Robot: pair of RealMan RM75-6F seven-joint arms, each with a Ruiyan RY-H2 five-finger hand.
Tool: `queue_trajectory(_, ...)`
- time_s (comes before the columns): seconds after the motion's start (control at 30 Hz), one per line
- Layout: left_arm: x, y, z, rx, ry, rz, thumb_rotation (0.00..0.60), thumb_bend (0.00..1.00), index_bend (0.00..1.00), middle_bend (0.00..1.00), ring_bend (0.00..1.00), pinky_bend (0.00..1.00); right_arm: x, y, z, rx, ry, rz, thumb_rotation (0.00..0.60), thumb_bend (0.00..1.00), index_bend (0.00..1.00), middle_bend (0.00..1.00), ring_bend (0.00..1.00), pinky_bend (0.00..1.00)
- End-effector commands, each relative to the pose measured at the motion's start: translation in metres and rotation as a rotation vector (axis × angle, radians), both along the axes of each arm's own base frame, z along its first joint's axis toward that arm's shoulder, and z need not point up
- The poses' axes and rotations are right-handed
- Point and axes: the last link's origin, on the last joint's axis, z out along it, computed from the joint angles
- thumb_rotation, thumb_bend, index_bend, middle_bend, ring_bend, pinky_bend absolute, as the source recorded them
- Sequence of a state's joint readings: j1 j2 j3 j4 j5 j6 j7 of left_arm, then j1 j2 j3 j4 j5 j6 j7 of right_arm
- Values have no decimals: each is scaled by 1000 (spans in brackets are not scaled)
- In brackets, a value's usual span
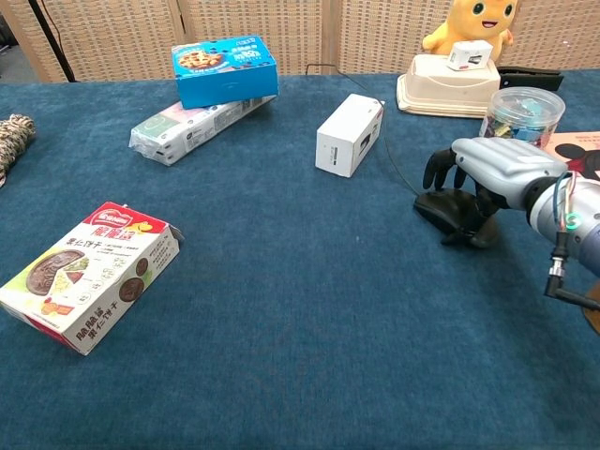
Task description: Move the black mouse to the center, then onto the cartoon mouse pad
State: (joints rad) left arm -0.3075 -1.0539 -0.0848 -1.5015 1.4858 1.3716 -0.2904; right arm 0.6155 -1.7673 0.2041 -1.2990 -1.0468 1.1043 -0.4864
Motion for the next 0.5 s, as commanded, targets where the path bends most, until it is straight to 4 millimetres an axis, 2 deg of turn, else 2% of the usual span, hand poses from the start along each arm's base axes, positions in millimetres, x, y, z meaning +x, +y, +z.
queue_trajectory(0.03, 0, 0, 0, -1, 1, 1, 600, 98, 0, 0, 0, 0, -1, 0, -1, -22, -17, 11, 600, 84, 404, 466, 437, 509)
queue_trajectory(0.13, 0, 0, 0, -3, 2, 1, 600, 98, 0, 0, 0, 0, -1, 0, 0, -38, -28, 20, 600, 202, 437, 495, 465, 540)
queue_trajectory(0.23, 0, 0, -1, -6, 4, 1, 600, 98, 0, 0, 0, 0, -2, 1, 1, -48, -39, 29, 600, 276, 455, 510, 478, 552)
queue_trajectory(0.37, 0, 0, -1, -9, 5, 2, 600, 99, 0, 0, 0, 0, 0, 2, 4, -58, -62, 43, 600, 335, 464, 516, 483, 556)
queue_trajectory(0.5, 0, 0, -3, -17, 8, 3, 600, 98, 0, 0, 0, 0, 9, 0, 22, -113, -111, 90, 600, 354, 466, 517, 484, 556)
